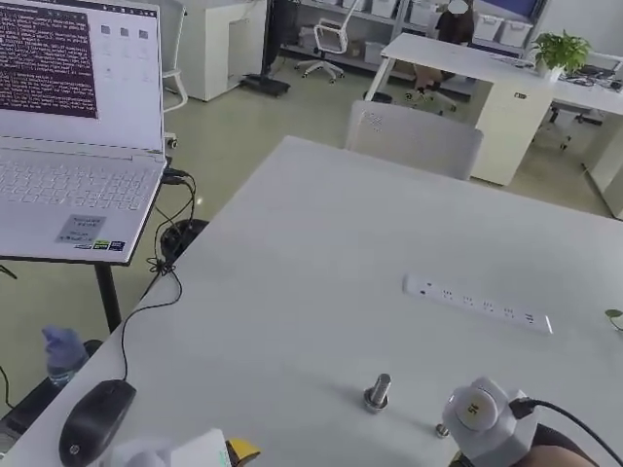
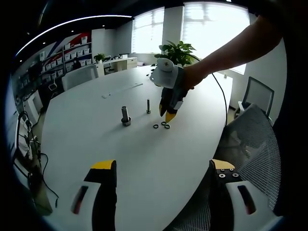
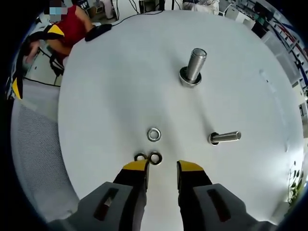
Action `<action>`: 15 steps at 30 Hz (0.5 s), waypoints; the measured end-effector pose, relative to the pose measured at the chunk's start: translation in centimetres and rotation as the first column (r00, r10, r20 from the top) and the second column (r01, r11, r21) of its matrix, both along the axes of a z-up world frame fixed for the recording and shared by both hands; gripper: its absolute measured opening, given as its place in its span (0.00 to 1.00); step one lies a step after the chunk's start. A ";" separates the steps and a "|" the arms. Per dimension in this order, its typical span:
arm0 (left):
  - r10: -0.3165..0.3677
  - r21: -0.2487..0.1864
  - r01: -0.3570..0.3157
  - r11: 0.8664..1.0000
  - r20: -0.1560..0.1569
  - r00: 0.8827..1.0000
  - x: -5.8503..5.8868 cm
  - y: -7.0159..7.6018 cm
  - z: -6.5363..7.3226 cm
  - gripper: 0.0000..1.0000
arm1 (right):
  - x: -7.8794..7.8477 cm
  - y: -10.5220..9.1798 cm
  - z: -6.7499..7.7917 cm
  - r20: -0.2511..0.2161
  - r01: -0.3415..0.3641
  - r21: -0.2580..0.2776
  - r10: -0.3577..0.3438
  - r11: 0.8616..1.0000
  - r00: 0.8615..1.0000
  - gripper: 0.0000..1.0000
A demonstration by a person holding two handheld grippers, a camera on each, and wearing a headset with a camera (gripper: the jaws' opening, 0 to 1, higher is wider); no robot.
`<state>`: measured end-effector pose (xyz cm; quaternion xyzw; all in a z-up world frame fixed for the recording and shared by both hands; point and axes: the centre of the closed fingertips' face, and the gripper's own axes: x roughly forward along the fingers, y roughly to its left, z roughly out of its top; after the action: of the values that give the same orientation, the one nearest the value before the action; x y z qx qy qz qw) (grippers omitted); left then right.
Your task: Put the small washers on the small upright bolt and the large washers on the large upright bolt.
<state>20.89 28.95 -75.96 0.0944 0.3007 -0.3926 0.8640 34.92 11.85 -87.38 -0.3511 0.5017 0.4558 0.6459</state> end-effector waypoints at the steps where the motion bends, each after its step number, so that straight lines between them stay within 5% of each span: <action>1: -0.001 0.000 0.001 1.000 -0.001 1.000 0.0 0.0 -0.1 0.78 | 0.1 0.0 -0.1 0.000 0.004 0.000 -0.004 1.000 1.000 0.25; 15: -0.001 -0.006 0.001 1.000 -0.007 1.000 0.4 0.2 -0.3 0.78 | 0.2 0.8 -0.7 -0.007 0.032 -0.007 -0.032 0.999 0.999 0.24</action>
<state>21.32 29.17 -76.27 0.0905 0.3023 -0.3943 0.8631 35.07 12.66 -88.13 -0.3434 0.5113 0.4449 0.6502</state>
